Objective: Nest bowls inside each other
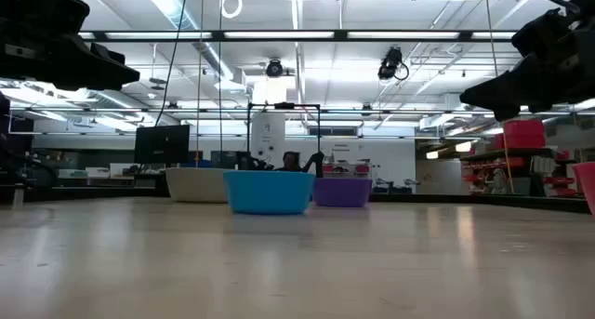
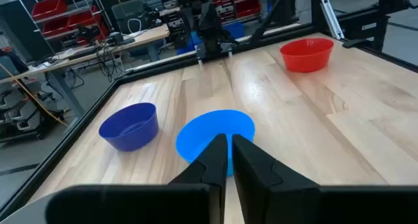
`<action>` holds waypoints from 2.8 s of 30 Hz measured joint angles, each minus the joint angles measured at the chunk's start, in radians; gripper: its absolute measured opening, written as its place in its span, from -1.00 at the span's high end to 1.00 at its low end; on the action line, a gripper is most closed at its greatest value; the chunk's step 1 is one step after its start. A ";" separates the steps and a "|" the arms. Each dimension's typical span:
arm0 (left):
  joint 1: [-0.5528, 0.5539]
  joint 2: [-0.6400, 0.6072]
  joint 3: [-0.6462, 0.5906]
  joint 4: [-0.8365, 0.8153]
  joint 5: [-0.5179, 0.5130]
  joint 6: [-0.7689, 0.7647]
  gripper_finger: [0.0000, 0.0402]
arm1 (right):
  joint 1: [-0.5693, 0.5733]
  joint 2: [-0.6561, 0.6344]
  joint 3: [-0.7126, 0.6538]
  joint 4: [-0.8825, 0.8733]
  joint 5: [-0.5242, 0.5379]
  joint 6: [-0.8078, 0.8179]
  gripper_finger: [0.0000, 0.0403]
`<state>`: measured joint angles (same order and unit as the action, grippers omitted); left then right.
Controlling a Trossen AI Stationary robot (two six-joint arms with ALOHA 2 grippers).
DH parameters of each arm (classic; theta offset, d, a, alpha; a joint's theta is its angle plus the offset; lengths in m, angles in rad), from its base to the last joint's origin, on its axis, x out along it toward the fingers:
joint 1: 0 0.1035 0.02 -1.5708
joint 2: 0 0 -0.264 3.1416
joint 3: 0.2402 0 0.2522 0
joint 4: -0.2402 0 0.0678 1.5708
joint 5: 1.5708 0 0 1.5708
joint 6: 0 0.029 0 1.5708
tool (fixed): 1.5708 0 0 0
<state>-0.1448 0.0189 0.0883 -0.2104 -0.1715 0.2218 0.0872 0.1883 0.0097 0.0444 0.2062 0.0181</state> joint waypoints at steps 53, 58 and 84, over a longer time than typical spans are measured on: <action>0.000 0.000 0.000 0.001 0.000 -0.032 0.84 | 0.000 0.000 0.000 0.000 0.000 0.000 0.59; 0.000 0.001 -0.005 0.087 -0.013 -0.124 0.84 | -0.001 0.000 0.000 0.039 0.000 -0.042 0.60; 0.000 0.000 -0.001 0.230 -0.214 -0.142 0.84 | -0.056 0.082 0.019 0.250 0.208 0.097 0.56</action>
<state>-0.1444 0.0193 0.0875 0.0196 -0.3859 0.0803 0.0315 0.2707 0.0284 0.2949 0.4141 0.1153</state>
